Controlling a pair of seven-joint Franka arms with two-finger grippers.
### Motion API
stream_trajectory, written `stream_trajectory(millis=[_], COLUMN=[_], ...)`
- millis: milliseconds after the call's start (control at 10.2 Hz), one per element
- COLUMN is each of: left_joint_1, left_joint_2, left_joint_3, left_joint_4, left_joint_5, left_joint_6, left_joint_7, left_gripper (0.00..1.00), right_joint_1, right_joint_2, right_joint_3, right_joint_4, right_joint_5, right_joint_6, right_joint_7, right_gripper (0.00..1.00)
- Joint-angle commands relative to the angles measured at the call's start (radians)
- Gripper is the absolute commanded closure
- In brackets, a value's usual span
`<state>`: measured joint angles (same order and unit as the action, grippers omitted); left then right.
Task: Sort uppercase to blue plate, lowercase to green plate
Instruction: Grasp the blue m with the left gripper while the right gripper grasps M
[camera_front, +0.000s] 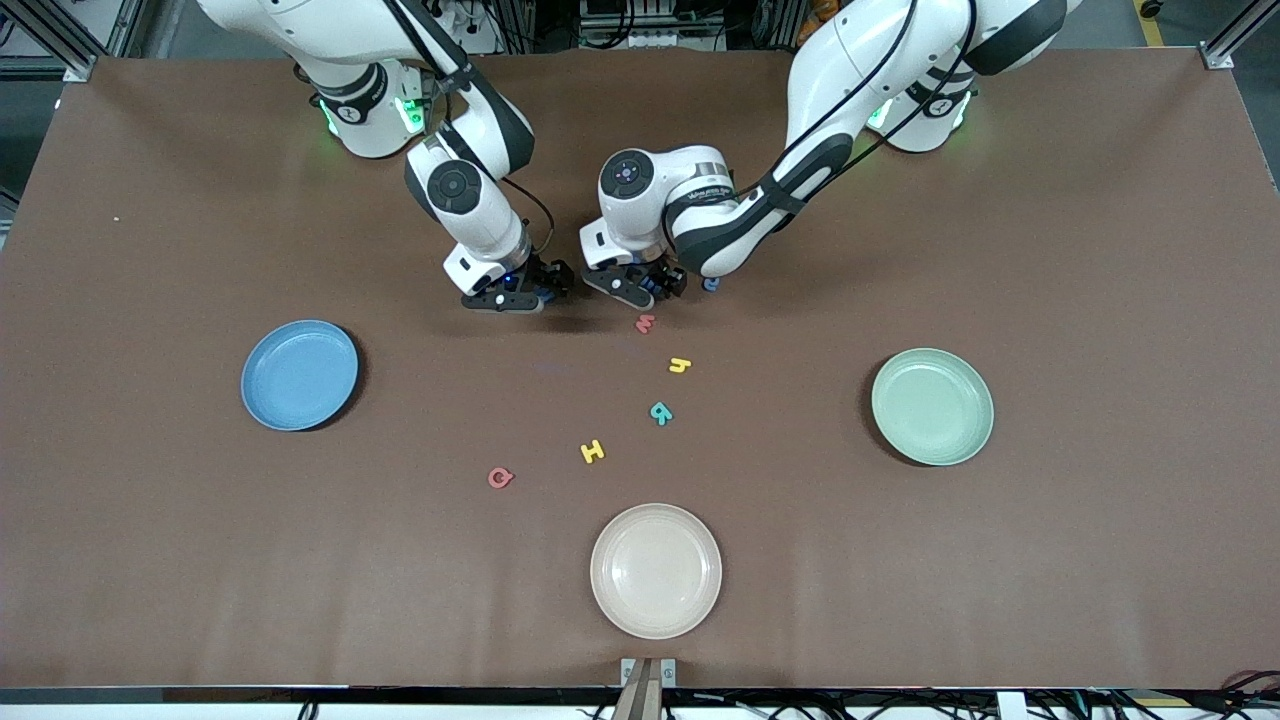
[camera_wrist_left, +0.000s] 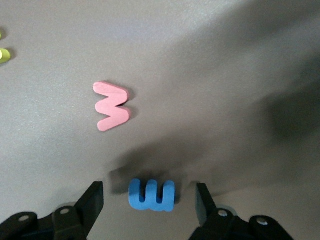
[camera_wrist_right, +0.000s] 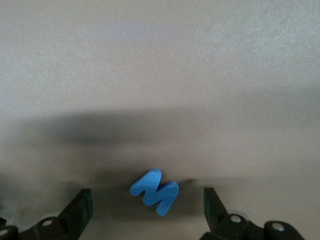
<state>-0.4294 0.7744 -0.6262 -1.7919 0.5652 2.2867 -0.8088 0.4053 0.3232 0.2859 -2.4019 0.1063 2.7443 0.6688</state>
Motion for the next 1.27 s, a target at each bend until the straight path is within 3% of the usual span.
stream_trajectory(millis=[0,392,490,784,1078,1176], left_joint_1=[-0.009,-0.017,-0.017,-0.005,0.079,0.113], left_joint_2=[0.002,0.002,0.002,-0.016,-0.14,-0.183], left_joint_3=[0.01,0.02,0.02,0.023,0.003,0.0], left_joint_4=[-0.004,-0.001,0.0,0.002,-0.009,-0.009], left_joint_5=[0.027,0.025,0.024,0.013,-0.014,-0.083], left_joint_6=[0.011,0.011,0.011,0.004,-0.073,-0.087], left_joint_7=[0.005,-0.01,-0.012,-0.015,0.011,0.013], left_gripper=[0.19,0.37,0.45,0.75,1.0,1.0], right_joint_1=[-0.003,-0.006,-0.006,-0.002,0.007,0.01], right_joint_2=[0.02,0.05,0.062,0.073,0.083,0.085], right_joint_3=[0.009,0.007,0.007,0.007,0.006,0.004], right_joint_4=[-0.005,0.015,0.03,0.107,0.105,0.104], right_joint_5=[0.013,0.015,0.015,0.01,0.001,-0.004], right_joint_6=[-0.005,-0.006,-0.014,-0.158,-0.147,-0.144], right_joint_7=[0.021,0.034,0.054,0.114,0.115,0.115], right_gripper=[0.02,0.09,0.13,0.13,0.14,0.16])
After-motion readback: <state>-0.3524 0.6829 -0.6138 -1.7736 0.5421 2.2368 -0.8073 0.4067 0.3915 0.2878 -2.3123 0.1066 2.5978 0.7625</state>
